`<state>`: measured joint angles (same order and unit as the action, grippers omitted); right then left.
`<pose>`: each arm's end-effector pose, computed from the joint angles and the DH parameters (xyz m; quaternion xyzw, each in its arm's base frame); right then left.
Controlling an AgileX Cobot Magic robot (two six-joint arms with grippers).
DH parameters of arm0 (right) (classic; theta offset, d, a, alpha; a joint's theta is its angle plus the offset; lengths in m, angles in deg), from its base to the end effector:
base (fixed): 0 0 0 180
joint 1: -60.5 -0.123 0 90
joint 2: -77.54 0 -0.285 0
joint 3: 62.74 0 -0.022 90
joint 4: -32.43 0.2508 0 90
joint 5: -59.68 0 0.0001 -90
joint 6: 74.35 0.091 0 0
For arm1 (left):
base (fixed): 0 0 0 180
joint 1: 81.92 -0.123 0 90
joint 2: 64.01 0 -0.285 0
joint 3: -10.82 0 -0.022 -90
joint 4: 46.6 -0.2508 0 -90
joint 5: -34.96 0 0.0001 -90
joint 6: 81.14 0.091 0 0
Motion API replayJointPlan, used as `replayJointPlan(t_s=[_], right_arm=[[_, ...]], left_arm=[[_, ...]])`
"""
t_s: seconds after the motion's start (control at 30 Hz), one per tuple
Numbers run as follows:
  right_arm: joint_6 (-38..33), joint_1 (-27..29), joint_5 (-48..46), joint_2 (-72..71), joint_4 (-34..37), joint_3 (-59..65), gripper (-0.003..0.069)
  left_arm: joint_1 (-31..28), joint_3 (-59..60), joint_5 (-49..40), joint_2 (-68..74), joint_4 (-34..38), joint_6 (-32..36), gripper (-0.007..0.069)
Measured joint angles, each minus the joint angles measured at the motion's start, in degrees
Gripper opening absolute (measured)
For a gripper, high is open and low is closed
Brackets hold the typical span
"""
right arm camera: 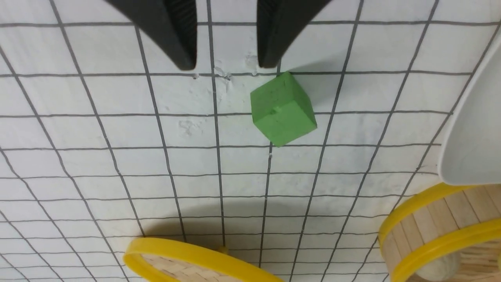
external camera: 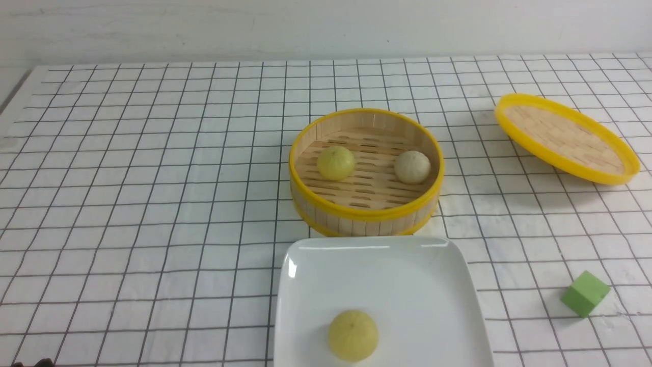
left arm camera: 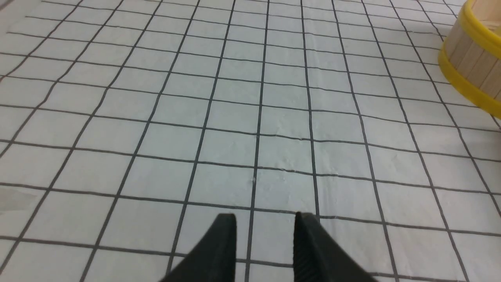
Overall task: Put the steamed buns into the plate on the white-black tablecloth.
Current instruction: 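Reach toward a bun in the bamboo steamer with the right gripper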
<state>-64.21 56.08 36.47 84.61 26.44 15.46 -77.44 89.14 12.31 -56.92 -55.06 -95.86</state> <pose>0.0517 0.0002 0.1719 0.0135 0.8107 0.0295 0.5846 0.0521 0.0011 0.1723 -0.0338 0.8073 -0.0356 0.5881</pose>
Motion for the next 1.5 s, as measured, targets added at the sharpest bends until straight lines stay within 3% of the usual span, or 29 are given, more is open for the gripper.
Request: replayJointPlan(t_s=[0.63,0.77,0.8,0.83,0.87,0.97,1.07,1.27,1.4,1.5], right_arm=[[0.0,0.0,0.0,0.0,-2.1,0.0,0.024],[3.0,0.0,0.8,0.0,2.0,0.1,0.024],[6.7,0.0,1.7,0.0,7.2,0.2,0.024],[7.2,0.0,1.7,0.0,7.2,0.2,0.024],[11.3,0.0,2.6,0.0,14.0,0.4,0.024],[15.0,0.0,3.1,0.0,20.4,0.4,0.024],[15.9,0.0,3.5,0.0,23.1,0.4,0.024],[16.4,0.0,7.4,0.0,24.3,0.4,0.0232],[16.3,0.0,10.5,0.0,24.2,-3.1,0.0183],[12.6,0.0,11.1,2.0,20.7,-12.7,0.0083]], left_arm=[[0.0,0.0,0.0,0.0,0.2,-0.1,0.0241],[0.0,0.0,0.4,0.0,12.0,-9.5,0.0241],[0.0,0.0,0.4,0.0,18.9,-14.8,0.0241],[0.0,0.0,0.4,0.0,20.9,-15.6,0.0241],[0.0,0.2,0.4,0.0,28.9,-22.1,0.0241],[0.0,0.4,0.5,0.0,36.5,-28.8,0.0241],[0.0,0.5,0.7,0.0,38.5,-30.7,0.0241],[0.0,0.3,5.2,0.0,37.6,-31.1,0.0234],[0.0,-5.3,2.4,0.0,38.7,-27.5,0.0197],[0.0,-18.0,-3.0,0.4,36.8,-15.9,0.0108]])
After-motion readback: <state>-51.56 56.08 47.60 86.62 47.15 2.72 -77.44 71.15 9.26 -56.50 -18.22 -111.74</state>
